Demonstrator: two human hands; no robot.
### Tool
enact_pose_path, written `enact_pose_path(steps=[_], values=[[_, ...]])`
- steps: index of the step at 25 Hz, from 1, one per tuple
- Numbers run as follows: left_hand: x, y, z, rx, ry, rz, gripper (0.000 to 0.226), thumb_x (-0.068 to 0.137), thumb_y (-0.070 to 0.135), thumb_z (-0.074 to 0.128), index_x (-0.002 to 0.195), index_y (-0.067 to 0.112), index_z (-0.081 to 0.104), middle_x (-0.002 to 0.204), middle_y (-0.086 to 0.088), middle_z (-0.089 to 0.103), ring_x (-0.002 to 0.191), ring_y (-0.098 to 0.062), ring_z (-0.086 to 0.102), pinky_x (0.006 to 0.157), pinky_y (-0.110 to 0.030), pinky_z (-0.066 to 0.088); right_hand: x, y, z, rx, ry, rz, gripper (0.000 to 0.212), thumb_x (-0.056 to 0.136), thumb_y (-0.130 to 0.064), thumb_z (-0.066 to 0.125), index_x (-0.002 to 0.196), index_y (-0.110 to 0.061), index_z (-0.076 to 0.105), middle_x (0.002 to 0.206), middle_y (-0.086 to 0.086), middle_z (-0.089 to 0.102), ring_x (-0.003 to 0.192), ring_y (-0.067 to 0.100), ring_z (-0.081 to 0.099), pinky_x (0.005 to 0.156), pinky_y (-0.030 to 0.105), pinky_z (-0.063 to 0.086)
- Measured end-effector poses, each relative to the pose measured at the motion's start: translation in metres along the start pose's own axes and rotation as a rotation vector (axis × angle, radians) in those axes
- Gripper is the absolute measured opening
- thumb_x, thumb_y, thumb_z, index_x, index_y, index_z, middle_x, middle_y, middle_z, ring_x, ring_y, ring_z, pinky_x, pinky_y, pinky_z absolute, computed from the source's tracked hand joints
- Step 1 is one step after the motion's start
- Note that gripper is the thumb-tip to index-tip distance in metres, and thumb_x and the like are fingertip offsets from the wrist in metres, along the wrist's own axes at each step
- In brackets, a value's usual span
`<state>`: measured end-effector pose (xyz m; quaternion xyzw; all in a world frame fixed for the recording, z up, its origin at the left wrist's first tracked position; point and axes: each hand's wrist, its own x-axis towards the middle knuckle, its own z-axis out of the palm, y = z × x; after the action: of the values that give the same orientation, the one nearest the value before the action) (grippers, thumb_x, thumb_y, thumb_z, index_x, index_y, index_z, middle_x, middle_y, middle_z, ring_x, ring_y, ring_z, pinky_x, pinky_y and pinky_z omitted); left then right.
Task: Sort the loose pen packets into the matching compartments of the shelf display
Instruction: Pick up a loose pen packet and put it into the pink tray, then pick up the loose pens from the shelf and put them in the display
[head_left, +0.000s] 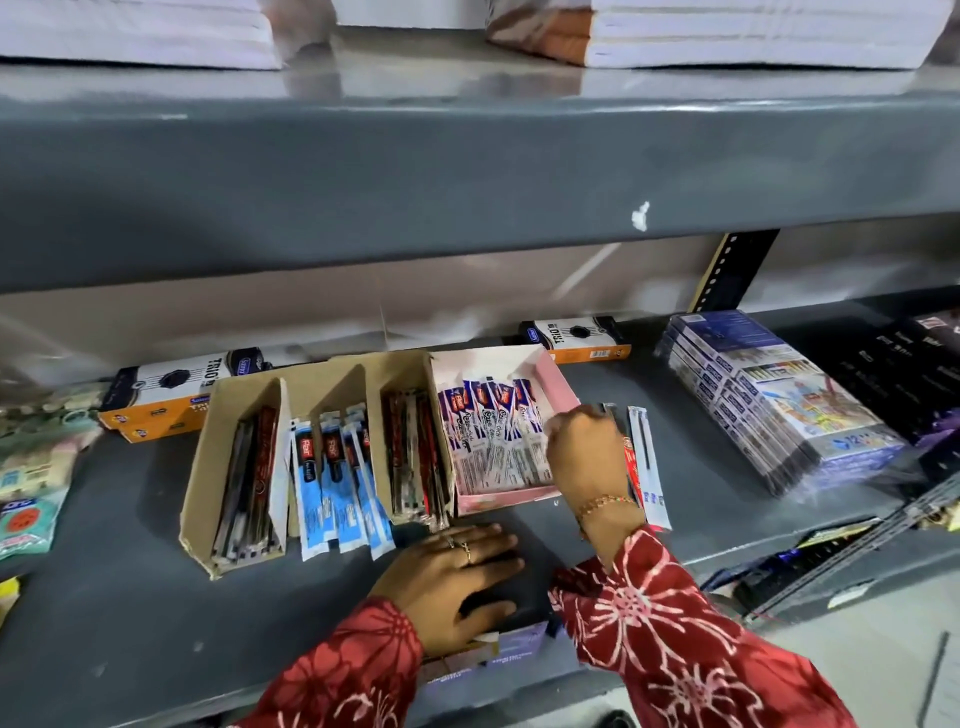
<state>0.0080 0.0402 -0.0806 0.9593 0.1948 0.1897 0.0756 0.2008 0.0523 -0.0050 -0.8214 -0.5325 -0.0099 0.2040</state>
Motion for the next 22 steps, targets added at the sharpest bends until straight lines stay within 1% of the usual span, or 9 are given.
enact_pose_path(steps=[1,2,4,6,8,11,15,19,22], values=[[-0.001,0.001,0.0,-0.019,-0.006,-0.004,0.053,0.094,0.055,0.025,0.116,0.027,0.064,0.124,0.008,0.06,0.118,-0.009,0.05,0.095,-0.034,0.045,0.0,0.013,0.0,-0.038,0.076,-0.026,0.032,0.071,-0.002,0.039,0.075,-0.002,0.071,0.077,0.021,0.07,0.074,0.038,0.064,0.066,0.037,0.053],[-0.001,0.001,0.001,-0.034,-0.006,-0.011,0.052,0.093,0.055,0.027,0.114,0.026,0.065,0.124,0.008,0.06,0.118,-0.009,0.05,0.094,-0.035,0.046,-0.001,0.028,-0.001,-0.069,0.142,0.005,0.03,0.068,-0.004,0.043,0.073,-0.006,0.072,0.075,0.019,0.07,0.073,0.038,0.063,0.066,0.036,0.051],[-0.001,0.001,0.001,-0.044,-0.005,-0.02,0.052,0.091,0.057,0.029,0.111,0.027,0.067,0.125,0.01,0.059,0.119,-0.008,0.049,0.094,-0.036,0.046,-0.004,0.057,-0.005,-0.07,0.108,0.223,0.026,0.072,-0.008,0.049,0.085,-0.009,0.072,0.087,0.021,0.07,0.085,0.04,0.061,0.072,0.038,0.048],[-0.001,0.001,0.002,-0.043,-0.013,-0.024,0.055,0.088,0.062,0.029,0.109,0.029,0.068,0.125,0.011,0.059,0.12,-0.007,0.048,0.096,-0.035,0.044,-0.007,0.076,-0.007,-0.012,-0.008,0.425,0.024,0.081,-0.015,0.054,0.093,-0.002,0.07,0.098,0.027,0.068,0.098,0.042,0.058,0.084,0.041,0.046],[-0.001,0.001,0.001,-0.038,-0.016,-0.029,0.058,0.086,0.066,0.029,0.109,0.03,0.067,0.125,0.012,0.058,0.12,-0.006,0.047,0.097,-0.034,0.042,-0.012,0.081,-0.005,0.088,-0.054,0.528,0.03,0.082,-0.024,0.059,0.094,0.002,0.069,0.102,0.029,0.067,0.1,0.043,0.059,0.087,0.043,0.047],[0.0,0.002,0.001,-0.025,-0.01,-0.042,0.06,0.085,0.069,0.026,0.108,0.033,0.068,0.124,0.015,0.058,0.119,-0.004,0.047,0.097,-0.03,0.04,-0.016,0.076,-0.006,0.164,0.005,0.586,0.032,0.082,-0.025,0.062,0.095,0.004,0.067,0.102,0.03,0.066,0.098,0.044,0.059,0.082,0.043,0.05],[0.0,0.002,0.001,-0.041,-0.004,-0.046,0.06,0.085,0.068,0.026,0.107,0.032,0.069,0.123,0.014,0.06,0.119,-0.002,0.047,0.1,-0.023,0.034,-0.017,0.075,-0.005,0.153,0.012,0.626,0.031,0.086,-0.021,0.058,0.101,0.006,0.063,0.105,0.032,0.064,0.1,0.048,0.058,0.083,0.044,0.05],[0.0,0.002,0.001,-0.044,0.028,-0.032,0.06,0.086,0.068,0.026,0.105,0.031,0.07,0.121,0.014,0.061,0.117,-0.003,0.048,0.099,-0.021,0.033,-0.015,0.075,-0.006,0.134,-0.051,0.594,0.034,0.084,-0.025,0.061,0.097,0.006,0.062,0.104,0.031,0.065,0.099,0.047,0.059,0.082,0.043,0.051],[0.0,0.003,0.001,-0.051,0.038,-0.03,0.059,0.086,0.067,0.026,0.104,0.032,0.07,0.121,0.014,0.061,0.117,-0.002,0.048,0.098,-0.022,0.033,-0.012,0.074,-0.008,0.087,-0.069,0.558,0.03,0.085,-0.02,0.059,0.099,0.007,0.06,0.106,0.031,0.064,0.099,0.047,0.059,0.083,0.044,0.051]])
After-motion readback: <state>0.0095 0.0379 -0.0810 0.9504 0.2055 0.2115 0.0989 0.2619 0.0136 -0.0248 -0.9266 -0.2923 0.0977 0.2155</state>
